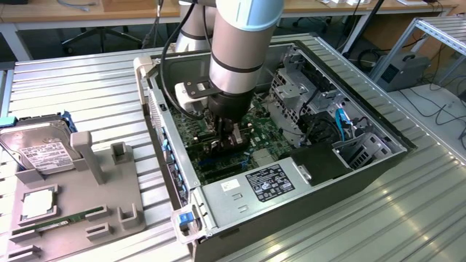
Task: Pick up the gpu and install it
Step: 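Insert the gpu into the slot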
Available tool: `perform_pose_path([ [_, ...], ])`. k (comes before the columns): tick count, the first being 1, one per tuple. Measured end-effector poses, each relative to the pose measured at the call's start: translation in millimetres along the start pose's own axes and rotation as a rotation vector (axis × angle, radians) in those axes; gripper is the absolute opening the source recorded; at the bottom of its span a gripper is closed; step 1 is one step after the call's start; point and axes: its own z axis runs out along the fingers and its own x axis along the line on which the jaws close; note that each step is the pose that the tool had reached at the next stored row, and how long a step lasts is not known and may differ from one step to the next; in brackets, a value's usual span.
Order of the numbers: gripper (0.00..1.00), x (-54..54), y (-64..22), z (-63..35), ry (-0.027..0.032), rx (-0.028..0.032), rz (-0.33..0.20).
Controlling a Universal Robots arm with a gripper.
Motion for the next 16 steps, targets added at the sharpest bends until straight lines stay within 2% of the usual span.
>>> perform_pose_path([
  [16,0.27,0.1,2.6,0.9,-0.0004,0.0039,0.000],
])
